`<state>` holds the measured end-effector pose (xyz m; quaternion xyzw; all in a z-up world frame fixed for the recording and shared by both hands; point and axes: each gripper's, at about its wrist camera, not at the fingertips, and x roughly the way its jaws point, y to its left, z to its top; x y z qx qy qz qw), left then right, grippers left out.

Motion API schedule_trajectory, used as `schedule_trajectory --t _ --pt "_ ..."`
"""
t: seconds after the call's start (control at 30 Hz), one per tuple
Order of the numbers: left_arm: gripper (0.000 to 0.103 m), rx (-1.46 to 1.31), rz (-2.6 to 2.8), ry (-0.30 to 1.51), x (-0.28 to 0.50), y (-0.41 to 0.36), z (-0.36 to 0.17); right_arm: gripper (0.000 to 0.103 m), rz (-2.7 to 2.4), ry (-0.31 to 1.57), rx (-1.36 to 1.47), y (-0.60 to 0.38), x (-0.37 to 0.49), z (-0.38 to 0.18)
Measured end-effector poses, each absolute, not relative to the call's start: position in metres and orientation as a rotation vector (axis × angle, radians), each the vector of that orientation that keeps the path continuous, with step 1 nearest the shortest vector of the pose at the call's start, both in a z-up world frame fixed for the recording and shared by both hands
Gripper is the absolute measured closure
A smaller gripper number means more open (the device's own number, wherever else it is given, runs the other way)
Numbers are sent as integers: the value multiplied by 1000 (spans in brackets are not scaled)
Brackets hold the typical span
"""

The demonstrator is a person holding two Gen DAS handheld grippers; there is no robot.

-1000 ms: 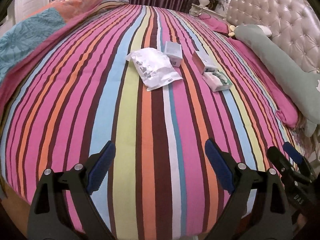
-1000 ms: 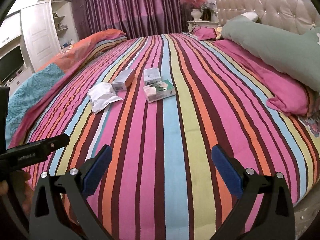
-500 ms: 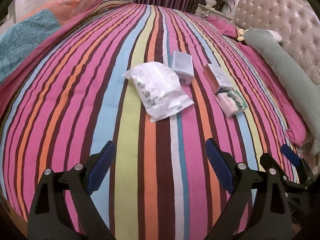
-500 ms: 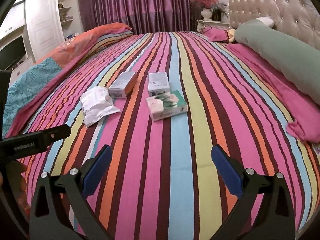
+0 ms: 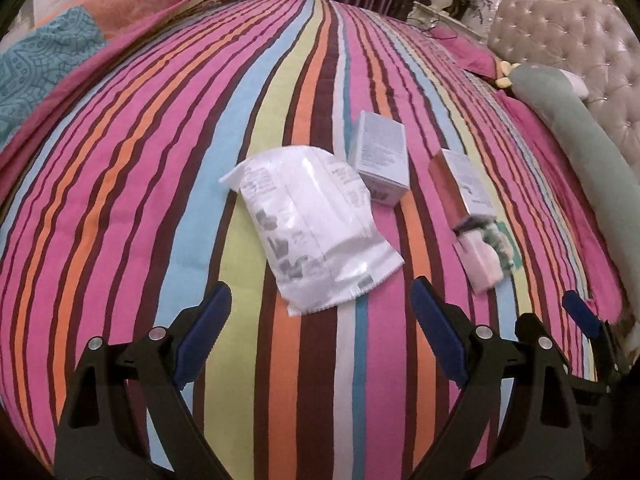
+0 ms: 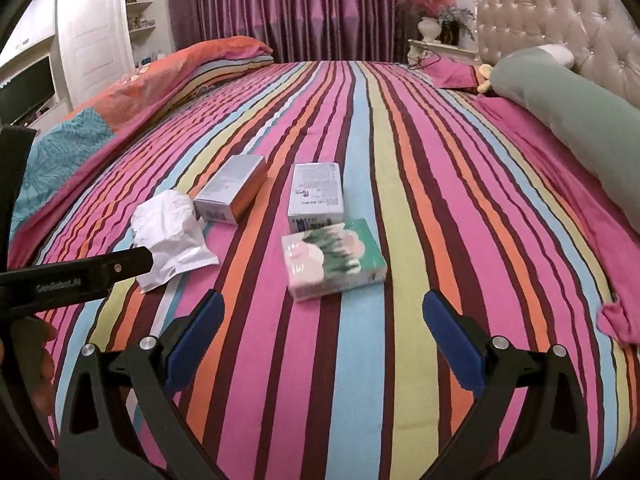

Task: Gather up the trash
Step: 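Grasp another white plastic packet with the left tool while the right tool grasps a pink-green tissue pack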

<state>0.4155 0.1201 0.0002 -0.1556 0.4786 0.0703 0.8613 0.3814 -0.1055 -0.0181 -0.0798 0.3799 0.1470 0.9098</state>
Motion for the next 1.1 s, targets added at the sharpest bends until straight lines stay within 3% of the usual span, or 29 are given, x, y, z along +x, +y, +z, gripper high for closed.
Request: schedule_trajectory --t 0.9,1.0,1.03,1.07,1.1 --pt "15 -323 329 1093 492 125 -34 8 314 907 -219 -93 446 -63" --pt "27 -296 332 1077 488 124 -34 9 315 919 -200 -96 447 -63" --pt "29 -285 331 1070 488 123 -33 14 315 924 -193 -97 446 -62" --pt "30 -278 327 1065 486 123 -33 28 312 927 -189 -97 446 -61" --pt "31 -271 326 1059 485 123 -32 32 304 925 -187 -98 445 -59"
